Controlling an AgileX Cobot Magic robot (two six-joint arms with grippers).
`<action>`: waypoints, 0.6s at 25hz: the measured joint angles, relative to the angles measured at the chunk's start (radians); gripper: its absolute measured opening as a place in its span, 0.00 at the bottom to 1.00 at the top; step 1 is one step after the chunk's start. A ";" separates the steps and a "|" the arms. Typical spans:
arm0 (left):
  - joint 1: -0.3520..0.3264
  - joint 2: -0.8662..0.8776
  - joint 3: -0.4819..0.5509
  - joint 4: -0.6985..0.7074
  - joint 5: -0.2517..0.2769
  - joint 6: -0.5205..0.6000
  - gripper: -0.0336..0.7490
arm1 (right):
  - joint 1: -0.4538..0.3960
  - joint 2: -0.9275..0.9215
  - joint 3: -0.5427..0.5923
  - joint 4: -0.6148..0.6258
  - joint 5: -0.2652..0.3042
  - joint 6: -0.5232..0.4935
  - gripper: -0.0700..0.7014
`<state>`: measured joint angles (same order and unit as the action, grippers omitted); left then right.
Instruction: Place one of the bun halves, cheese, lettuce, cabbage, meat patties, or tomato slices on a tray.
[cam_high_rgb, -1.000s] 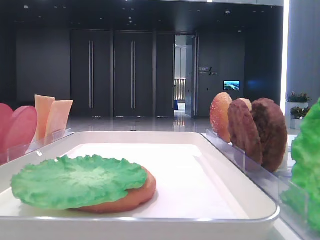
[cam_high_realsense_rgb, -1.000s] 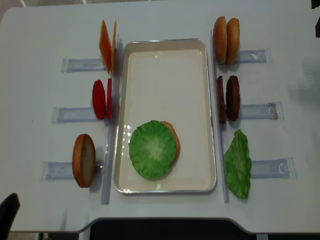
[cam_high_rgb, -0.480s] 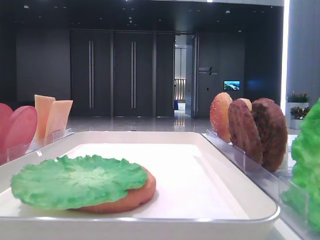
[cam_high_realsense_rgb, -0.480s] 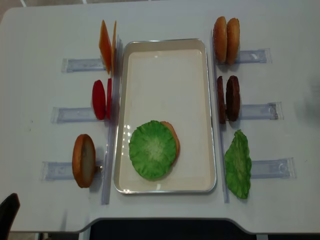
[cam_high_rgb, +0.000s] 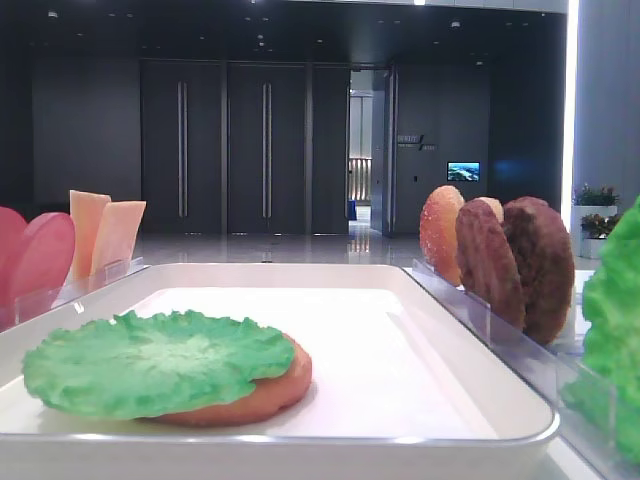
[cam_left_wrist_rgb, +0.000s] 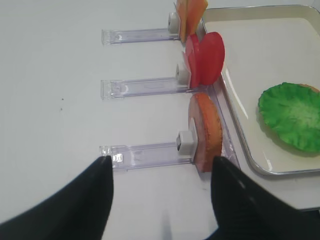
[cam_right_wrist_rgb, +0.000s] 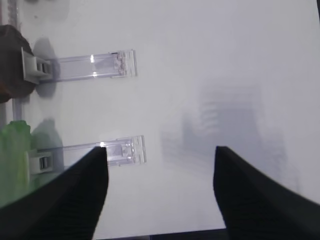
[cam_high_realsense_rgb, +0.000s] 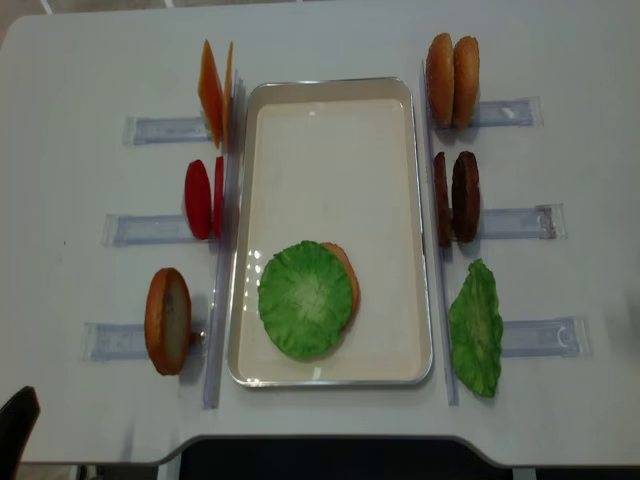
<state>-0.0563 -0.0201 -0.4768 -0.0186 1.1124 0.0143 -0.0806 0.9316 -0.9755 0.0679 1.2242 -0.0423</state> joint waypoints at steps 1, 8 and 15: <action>0.000 0.000 0.000 0.000 0.000 0.000 0.64 | 0.000 -0.027 0.017 0.000 0.000 0.000 0.66; 0.000 0.000 0.000 0.000 0.000 0.000 0.64 | 0.000 -0.279 0.120 0.000 0.000 0.003 0.66; 0.000 0.000 0.000 -0.002 0.000 0.000 0.64 | 0.000 -0.489 0.218 0.000 0.001 0.007 0.66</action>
<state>-0.0563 -0.0201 -0.4768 -0.0207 1.1124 0.0143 -0.0806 0.4425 -0.7579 0.0679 1.2252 -0.0349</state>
